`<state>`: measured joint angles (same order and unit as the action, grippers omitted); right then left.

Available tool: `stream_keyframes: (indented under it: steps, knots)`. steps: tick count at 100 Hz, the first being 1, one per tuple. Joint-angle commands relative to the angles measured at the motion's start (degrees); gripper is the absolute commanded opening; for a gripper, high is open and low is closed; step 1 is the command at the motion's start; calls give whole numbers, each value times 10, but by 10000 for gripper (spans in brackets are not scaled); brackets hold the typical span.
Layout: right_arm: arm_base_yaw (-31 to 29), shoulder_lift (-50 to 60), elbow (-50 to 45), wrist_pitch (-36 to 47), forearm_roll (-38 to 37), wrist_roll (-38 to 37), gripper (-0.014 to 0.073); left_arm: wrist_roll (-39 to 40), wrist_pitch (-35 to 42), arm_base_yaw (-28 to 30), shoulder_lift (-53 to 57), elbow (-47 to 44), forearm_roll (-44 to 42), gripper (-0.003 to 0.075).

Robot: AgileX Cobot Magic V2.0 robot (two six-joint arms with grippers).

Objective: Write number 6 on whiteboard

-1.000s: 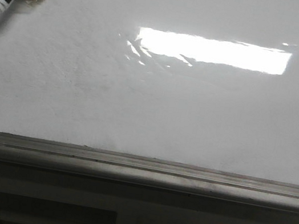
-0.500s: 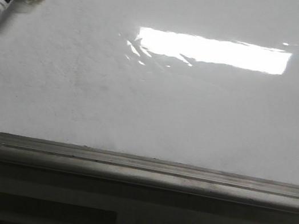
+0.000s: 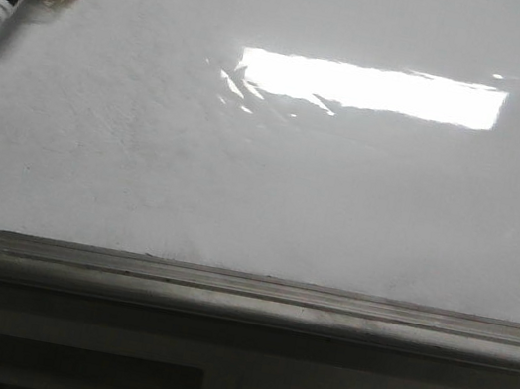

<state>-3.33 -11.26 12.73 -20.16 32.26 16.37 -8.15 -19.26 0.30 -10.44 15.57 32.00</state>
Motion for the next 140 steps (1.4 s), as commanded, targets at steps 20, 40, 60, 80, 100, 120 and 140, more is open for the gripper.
stream_keyframes:
  steps: [20, 40, 60, 80, 100, 120, 140]
  knots:
    - [-4, -167, 123, -58, -9, 30, -41, -154, -127, -4, -186, 155, 29, -19]
    - [-4, -189, 143, -76, -8, 32, 240, -316, -127, -30, -254, 173, 199, 84]
    - [-4, -189, 143, -76, -7, 32, 423, -422, -127, -49, -325, 180, 328, 371]
    - [-4, -189, 143, -76, -7, 32, 415, -537, -129, -76, -397, 200, 422, 388]
    - [-4, -189, 143, -76, -7, 32, 415, -554, -127, -104, -470, 243, 417, 388]
    - [-4, -189, 143, -76, -7, 32, 415, -557, -127, -107, -521, 270, 404, 385]
    - [-4, -189, 143, -76, -7, 32, 415, -557, -129, -107, -531, 274, 384, 163]
